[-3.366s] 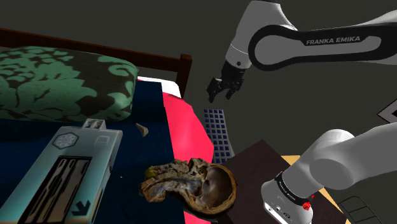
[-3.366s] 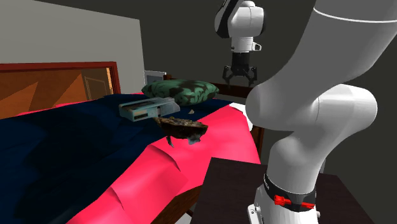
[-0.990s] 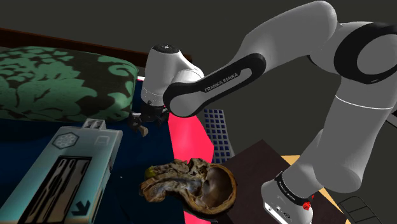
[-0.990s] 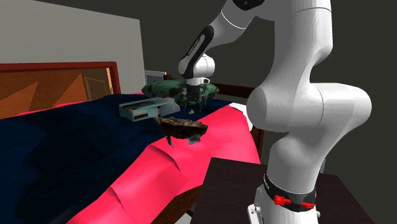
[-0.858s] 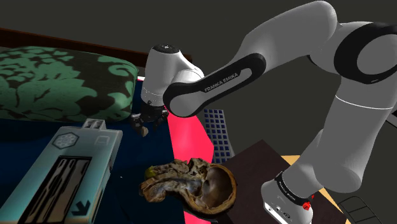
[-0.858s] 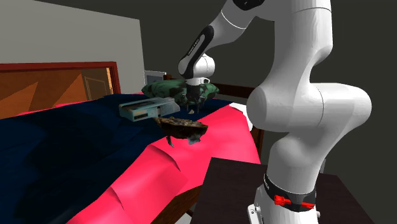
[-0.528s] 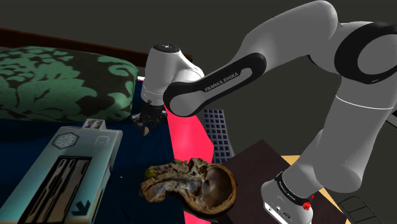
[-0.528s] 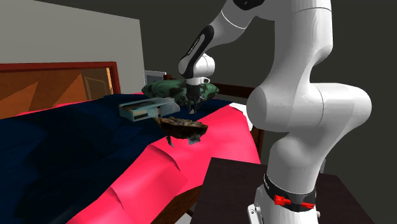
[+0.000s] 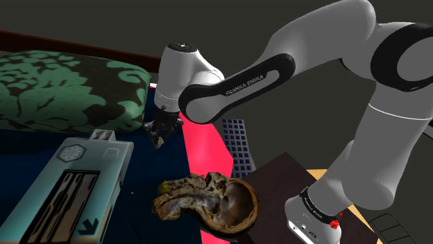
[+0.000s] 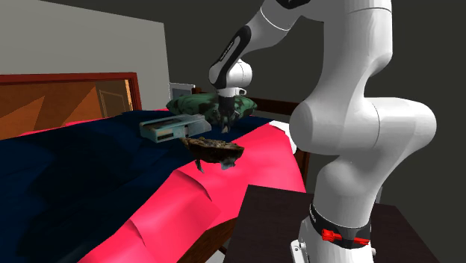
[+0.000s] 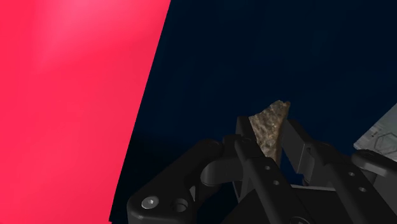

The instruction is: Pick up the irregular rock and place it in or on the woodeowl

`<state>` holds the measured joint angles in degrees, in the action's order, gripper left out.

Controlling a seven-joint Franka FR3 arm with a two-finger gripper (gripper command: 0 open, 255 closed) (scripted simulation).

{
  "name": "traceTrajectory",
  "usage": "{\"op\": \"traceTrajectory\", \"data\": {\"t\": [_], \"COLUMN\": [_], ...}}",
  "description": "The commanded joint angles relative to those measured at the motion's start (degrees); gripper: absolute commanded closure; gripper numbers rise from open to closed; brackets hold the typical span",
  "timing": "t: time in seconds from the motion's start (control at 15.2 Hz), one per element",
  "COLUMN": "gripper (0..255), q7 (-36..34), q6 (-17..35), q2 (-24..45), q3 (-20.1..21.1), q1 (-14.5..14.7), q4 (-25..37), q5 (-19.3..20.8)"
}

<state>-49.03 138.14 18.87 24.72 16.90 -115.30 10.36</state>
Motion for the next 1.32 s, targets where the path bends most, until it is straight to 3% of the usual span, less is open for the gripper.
{"op": "traceTrajectory", "data": {"t": [0.0,1.25], "gripper": [255,255], "q7": [0.5,3.6], "q6": [-1.5,-14.2], "q2": [-0.9,-8.2], "q3": [0.3,2.0], "q1": [-0.3,-1.6], "q4": [0.7,6.9], "q5": [-0.7,-5.5]}}
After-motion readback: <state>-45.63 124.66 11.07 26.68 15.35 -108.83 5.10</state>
